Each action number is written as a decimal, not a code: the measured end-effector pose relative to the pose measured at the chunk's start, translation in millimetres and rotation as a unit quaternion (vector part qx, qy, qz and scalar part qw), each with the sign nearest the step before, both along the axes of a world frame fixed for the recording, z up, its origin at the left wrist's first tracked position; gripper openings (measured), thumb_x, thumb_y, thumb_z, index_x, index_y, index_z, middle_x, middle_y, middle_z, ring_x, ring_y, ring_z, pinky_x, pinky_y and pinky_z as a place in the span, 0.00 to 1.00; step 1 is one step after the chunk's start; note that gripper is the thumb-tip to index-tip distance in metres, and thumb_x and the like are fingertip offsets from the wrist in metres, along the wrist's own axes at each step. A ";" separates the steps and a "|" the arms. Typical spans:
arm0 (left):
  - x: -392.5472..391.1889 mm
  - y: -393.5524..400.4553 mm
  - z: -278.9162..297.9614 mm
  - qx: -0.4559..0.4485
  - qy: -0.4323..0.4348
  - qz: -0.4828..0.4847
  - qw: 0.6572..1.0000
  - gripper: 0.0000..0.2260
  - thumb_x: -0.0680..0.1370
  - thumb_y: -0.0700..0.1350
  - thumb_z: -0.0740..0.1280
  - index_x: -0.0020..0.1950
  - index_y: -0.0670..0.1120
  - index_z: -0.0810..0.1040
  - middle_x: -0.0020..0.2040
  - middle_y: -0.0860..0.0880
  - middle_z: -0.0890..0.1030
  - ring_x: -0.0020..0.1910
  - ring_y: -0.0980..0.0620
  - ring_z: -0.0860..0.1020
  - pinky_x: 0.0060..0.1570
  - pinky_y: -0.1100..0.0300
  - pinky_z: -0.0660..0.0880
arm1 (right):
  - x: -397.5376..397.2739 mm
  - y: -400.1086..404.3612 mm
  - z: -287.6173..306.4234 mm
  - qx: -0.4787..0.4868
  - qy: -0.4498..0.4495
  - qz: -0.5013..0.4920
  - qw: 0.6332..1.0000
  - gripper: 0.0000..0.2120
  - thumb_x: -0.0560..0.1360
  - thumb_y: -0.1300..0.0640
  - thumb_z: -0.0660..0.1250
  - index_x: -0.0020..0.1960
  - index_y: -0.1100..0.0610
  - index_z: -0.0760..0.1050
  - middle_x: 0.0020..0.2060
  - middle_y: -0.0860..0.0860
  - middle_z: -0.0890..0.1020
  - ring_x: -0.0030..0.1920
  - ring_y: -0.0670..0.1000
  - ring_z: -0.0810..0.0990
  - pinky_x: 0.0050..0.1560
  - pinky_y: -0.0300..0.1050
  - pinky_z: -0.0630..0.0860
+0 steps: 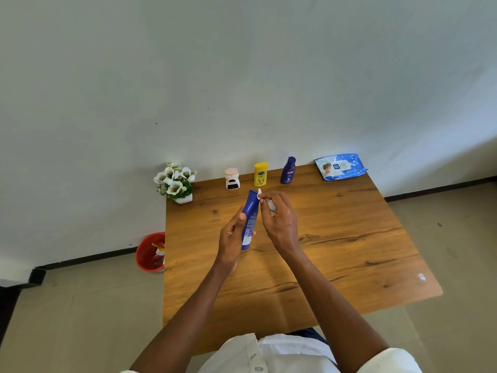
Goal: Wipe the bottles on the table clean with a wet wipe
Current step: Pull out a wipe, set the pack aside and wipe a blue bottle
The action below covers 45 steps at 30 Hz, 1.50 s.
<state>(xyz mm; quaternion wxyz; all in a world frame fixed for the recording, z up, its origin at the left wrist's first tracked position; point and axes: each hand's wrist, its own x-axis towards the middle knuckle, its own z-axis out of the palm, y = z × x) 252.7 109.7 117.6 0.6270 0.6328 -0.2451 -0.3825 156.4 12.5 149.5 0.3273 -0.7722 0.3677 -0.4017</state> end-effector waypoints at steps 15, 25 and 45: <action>-4.8 -0.1 1.9 0.019 0.041 0.006 0.999 0.41 0.68 0.76 0.66 0.70 0.48 0.75 0.52 0.48 0.85 0.48 0.51 0.83 0.44 0.59 0.79 | -9.3 -0.8 -12.3 0.074 0.050 -0.025 0.996 0.07 0.80 0.58 0.67 0.57 0.53 0.79 0.52 0.46 0.80 0.48 0.42 0.78 0.43 0.38 0.74; -16.7 -7.8 3.9 0.039 0.108 -0.033 0.993 0.27 0.81 0.61 0.56 0.67 0.41 0.75 0.47 0.44 0.84 0.42 0.48 0.82 0.40 0.56 0.79 | -13.6 -1.6 4.0 0.102 -0.076 -0.011 0.992 0.08 0.79 0.60 0.69 0.57 0.53 0.80 0.54 0.45 0.81 0.55 0.43 0.79 0.52 0.37 0.77; -28.6 -23.1 5.4 0.038 0.163 -0.073 0.983 0.19 0.84 0.55 0.54 0.64 0.47 0.78 0.52 0.46 0.85 0.46 0.49 0.82 0.47 0.54 0.79 | -26.5 -21.2 1.4 -0.030 0.079 0.022 0.996 0.13 0.82 0.58 0.63 0.64 0.58 0.78 0.58 0.48 0.78 0.55 0.42 0.76 0.55 0.41 0.77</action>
